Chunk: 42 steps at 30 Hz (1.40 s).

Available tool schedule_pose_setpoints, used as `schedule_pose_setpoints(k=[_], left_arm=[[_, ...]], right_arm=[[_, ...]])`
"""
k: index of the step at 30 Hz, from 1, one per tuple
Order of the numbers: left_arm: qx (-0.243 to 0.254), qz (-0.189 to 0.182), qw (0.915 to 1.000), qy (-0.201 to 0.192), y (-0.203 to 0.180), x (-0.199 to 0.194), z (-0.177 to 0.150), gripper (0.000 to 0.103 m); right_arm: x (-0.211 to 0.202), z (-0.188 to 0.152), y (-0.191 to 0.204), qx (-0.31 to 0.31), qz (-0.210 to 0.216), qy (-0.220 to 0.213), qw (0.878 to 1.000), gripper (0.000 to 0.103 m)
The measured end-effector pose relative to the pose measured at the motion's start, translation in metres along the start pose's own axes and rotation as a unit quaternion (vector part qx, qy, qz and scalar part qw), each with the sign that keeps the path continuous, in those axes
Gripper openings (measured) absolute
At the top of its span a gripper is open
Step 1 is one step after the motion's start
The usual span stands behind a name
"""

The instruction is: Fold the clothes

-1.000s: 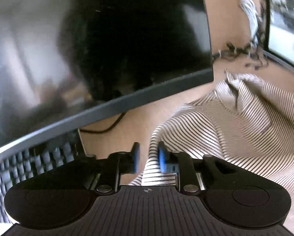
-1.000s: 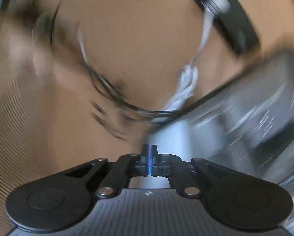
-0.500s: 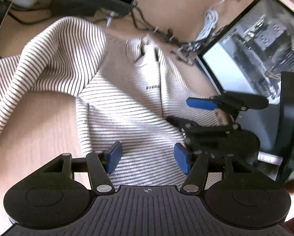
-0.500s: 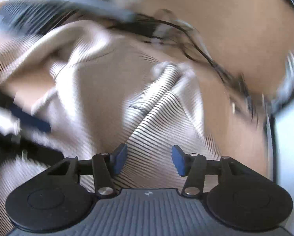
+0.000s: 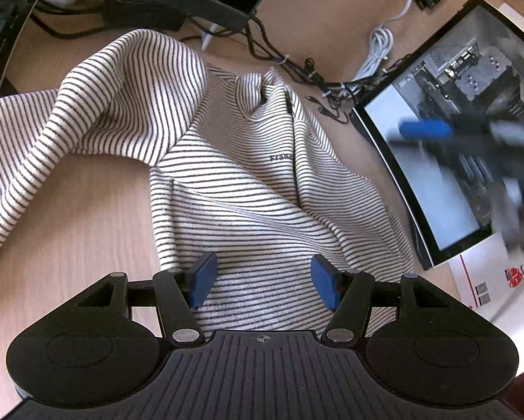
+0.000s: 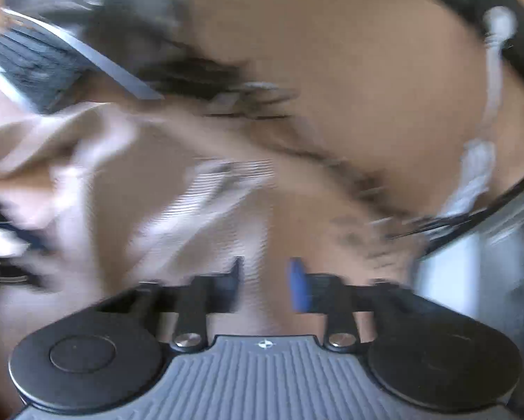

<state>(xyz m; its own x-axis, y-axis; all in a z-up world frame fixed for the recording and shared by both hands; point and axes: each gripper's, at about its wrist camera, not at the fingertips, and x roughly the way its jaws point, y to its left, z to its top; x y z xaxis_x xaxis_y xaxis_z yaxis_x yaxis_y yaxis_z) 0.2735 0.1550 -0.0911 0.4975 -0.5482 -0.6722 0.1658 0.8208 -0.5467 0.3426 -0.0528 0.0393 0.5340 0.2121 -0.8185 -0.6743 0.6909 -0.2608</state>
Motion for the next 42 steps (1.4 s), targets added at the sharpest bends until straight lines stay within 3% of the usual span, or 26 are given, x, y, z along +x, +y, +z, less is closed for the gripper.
schedule_pose_setpoints(k=[3, 6, 7, 9, 11, 15, 17, 18, 19, 23, 26, 28, 30, 34, 36, 38, 40, 42], left_arm=[[0.000, -0.005, 1.0000, -0.003, 0.002, -0.001, -0.005, 0.068], [0.002, -0.012, 0.9999, -0.005, 0.002, 0.000, -0.006, 0.071], [0.005, -0.012, 0.9999, -0.004, 0.001, 0.000, -0.006, 0.071], [0.011, -0.013, 0.9999, -0.003, 0.001, 0.000, -0.007, 0.071], [0.013, -0.014, 0.9998, 0.000, 0.001, -0.001, -0.007, 0.071], [0.024, -0.016, 0.9995, 0.013, 0.002, -0.001, -0.005, 0.071], [0.037, -0.007, 0.9992, 0.017, 0.003, -0.003, -0.003, 0.071], [0.043, -0.001, 0.9989, 0.017, 0.004, -0.005, -0.002, 0.071], [0.043, 0.004, 0.9989, 0.017, 0.006, -0.007, -0.001, 0.071], [0.022, 0.004, 0.9995, 0.021, 0.018, -0.013, 0.004, 0.071], [0.016, 0.005, 0.9997, 0.020, 0.016, -0.013, 0.003, 0.078], [0.017, 0.010, 0.9996, 0.020, 0.011, -0.012, 0.001, 0.086], [0.026, 0.017, 0.9993, 0.022, 0.005, -0.009, 0.000, 0.090], [0.038, 0.031, 0.9983, 0.032, -0.002, -0.005, 0.003, 0.095], [0.036, 0.032, 0.9982, 0.035, -0.004, -0.003, 0.004, 0.096], [0.033, 0.031, 0.9983, 0.036, -0.004, -0.001, 0.005, 0.096], [0.032, 0.031, 0.9983, 0.036, -0.004, 0.002, 0.005, 0.097], [0.029, 0.030, 0.9985, 0.034, -0.003, 0.003, 0.005, 0.098]], right_arm=[[-0.014, -0.026, 0.028, -0.003, 0.042, 0.018, 0.999, 0.056], [-0.023, -0.066, 0.023, 0.104, 0.081, 0.041, 0.990, 0.056], [-0.026, -0.079, 0.018, 0.149, 0.095, 0.049, 0.983, 0.056], [-0.022, -0.107, 0.000, 0.270, 0.121, 0.076, 0.952, 0.056], [-0.017, -0.136, -0.003, 0.340, 0.133, 0.082, 0.928, 0.056], [-0.002, -0.155, 0.018, 0.350, 0.115, 0.080, 0.926, 0.054], [-0.003, -0.141, 0.032, 0.323, 0.120, 0.063, 0.937, 0.037], [-0.005, -0.134, 0.037, 0.311, 0.123, 0.053, 0.941, 0.016], [-0.007, -0.127, 0.039, 0.307, 0.134, 0.042, 0.941, 0.009], [-0.027, -0.101, 0.010, 0.319, 0.151, -0.032, 0.935, 0.007], [-0.051, -0.073, -0.038, 0.307, 0.050, -0.103, 0.945, 0.007], [-0.067, -0.053, -0.070, 0.296, -0.018, -0.150, 0.943, 0.004], [-0.072, -0.037, -0.082, 0.227, -0.180, -0.170, 0.942, 0.000], [-0.064, -0.017, -0.089, 0.171, -0.281, -0.177, 0.927, 0.002], [-0.059, -0.016, -0.086, 0.193, -0.214, -0.191, 0.938, 0.009], [-0.048, -0.016, -0.076, 0.190, -0.142, -0.195, 0.951, 0.026], [-0.032, -0.015, -0.058, 0.172, -0.081, -0.189, 0.963, 0.051], [-0.008, -0.011, -0.031, 0.122, -0.043, -0.167, 0.977, 0.055]])
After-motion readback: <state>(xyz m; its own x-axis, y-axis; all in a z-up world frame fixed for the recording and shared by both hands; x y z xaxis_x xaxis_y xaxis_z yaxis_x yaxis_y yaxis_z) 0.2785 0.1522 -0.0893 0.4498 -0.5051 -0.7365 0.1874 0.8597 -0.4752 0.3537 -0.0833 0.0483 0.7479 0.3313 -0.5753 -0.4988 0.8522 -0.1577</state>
